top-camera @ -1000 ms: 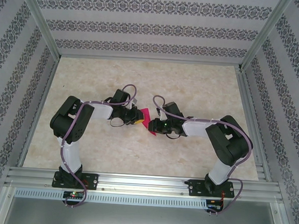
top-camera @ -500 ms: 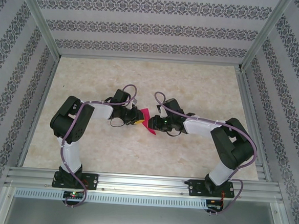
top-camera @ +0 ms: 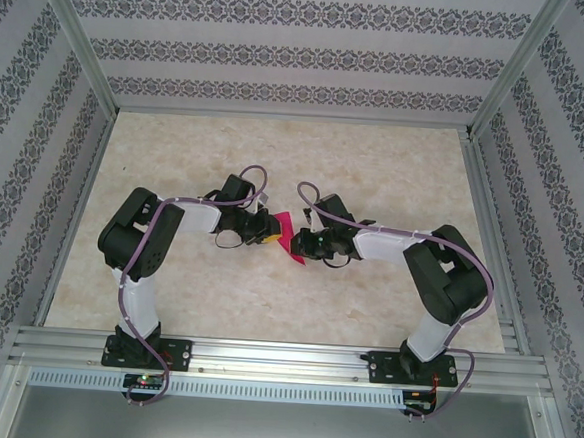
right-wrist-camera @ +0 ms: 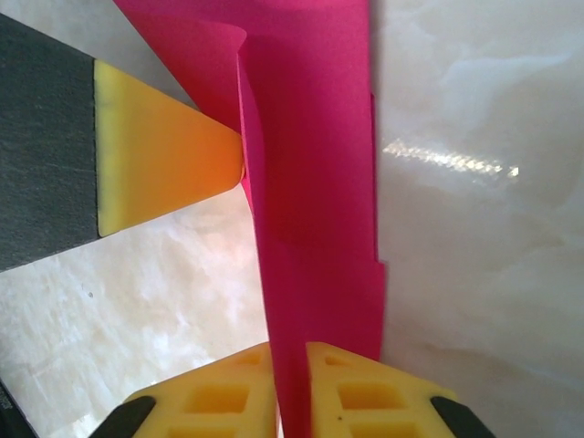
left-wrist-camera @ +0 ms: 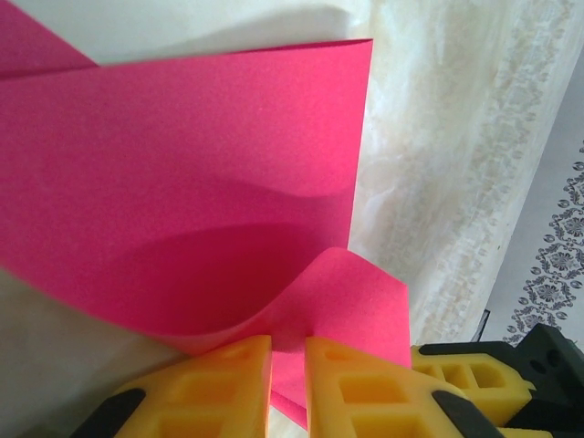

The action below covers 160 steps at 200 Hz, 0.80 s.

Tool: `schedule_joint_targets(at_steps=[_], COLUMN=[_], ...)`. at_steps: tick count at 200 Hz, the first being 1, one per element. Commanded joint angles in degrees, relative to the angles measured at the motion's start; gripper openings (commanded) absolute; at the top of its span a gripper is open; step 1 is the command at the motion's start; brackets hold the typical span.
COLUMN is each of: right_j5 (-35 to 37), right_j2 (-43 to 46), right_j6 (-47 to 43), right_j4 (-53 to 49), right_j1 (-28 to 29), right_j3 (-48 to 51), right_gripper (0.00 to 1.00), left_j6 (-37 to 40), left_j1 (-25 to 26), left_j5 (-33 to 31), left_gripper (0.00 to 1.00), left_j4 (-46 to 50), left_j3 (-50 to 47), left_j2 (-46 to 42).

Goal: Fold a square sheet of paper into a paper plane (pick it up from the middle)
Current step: Fold the wing for the fifth time at the center of the table.

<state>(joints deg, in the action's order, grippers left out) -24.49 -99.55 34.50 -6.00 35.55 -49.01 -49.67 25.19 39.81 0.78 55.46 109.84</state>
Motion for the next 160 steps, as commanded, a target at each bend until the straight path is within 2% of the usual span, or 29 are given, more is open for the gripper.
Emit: schedule_joint_targets(at_steps=[1, 26, 67, 160], right_j5=[0.51, 0.58, 1.64, 1.03], right_j2=[-0.71, -1.48, -3.27, -1.46], right_j6=[-0.20, -0.22, -0.55, -0.32], right_j4=[0.75, 1.16, 2.49, 2.15], right_j1=[0.64, 0.79, 1.52, 1.27], right_j3=[0.27, 0.83, 1.75, 1.67], right_gripper=[0.13, 0.10, 0.10, 0.16], left_j6=[1.28, 0.01, -1.15, -0.63], left_j1=[0.60, 0.57, 1.09, 1.88], left_j5=[0.22, 2.15, 4.85, 3.15], left_gripper=[0.18, 0.20, 0.25, 0.24], left_j4=[1.34, -1.13, -4.01, -1.81], left_j3=[0.90, 0.23, -1.23, 0.22], left_j2=[-0.73, -1.85, -3.44, -0.97])
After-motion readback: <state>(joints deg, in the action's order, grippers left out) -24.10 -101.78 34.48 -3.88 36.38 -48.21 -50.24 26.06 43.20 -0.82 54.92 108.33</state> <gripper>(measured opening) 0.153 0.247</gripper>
